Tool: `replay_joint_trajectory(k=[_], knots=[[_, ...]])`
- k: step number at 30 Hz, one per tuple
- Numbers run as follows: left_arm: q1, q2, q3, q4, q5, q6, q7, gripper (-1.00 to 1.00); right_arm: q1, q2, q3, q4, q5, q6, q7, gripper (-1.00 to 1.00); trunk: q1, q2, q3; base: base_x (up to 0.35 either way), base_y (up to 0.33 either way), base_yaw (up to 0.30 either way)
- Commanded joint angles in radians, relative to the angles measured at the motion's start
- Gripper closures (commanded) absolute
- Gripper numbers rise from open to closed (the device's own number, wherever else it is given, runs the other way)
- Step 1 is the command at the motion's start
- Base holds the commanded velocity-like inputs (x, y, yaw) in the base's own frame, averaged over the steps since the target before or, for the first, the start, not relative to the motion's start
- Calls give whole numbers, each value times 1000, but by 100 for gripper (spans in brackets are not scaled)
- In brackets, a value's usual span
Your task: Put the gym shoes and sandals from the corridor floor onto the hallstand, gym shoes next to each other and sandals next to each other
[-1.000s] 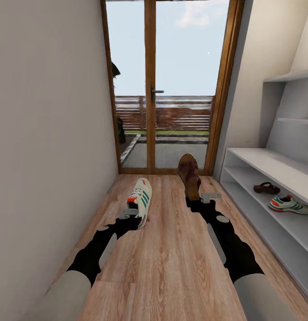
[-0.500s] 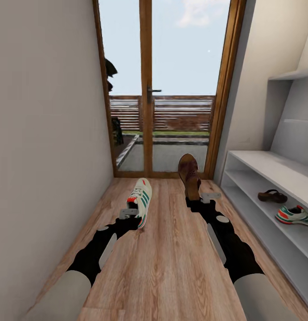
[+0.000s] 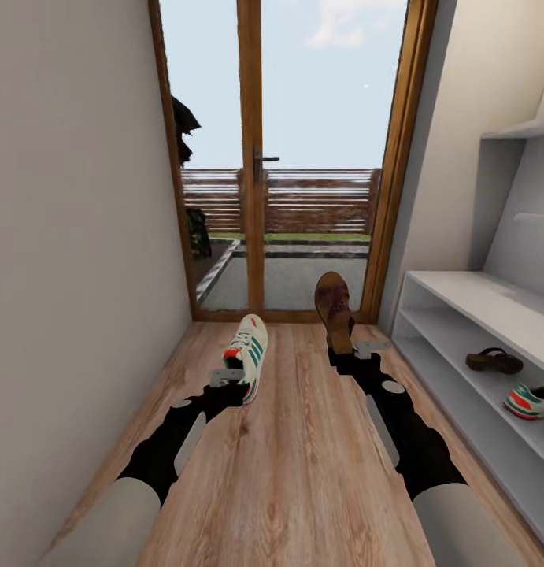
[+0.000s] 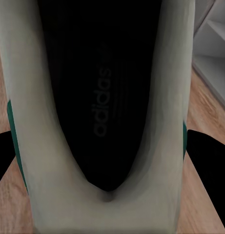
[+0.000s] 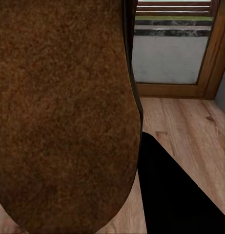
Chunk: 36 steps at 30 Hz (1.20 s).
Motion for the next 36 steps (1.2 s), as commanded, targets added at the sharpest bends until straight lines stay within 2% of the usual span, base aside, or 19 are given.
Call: replay_joint_trajectory(k=[1, 17, 24, 36], knots=[[0, 0, 0, -2, 11, 7, 0, 100, -1, 0, 0, -1, -7, 6, -1, 100, 0, 0, -1, 347, 0, -135], [0, 0, 0, 0, 11, 7, -1, 100, -1, 3, 0, -1, -4, 4, -1, 100, 0, 0, 0, 347, 0, -26], [0, 0, 0, 0, 11, 7, 0, 100, -1, 0, -2, -1, -9, 4, -1, 100, 0, 0, 4, 342, 37, -256], [0, 0, 0, 0, 11, 7, 0, 100, -1, 0, -1, -1, -11, 4, -1, 100, 0, 0, 10, 251, 195, -288]])
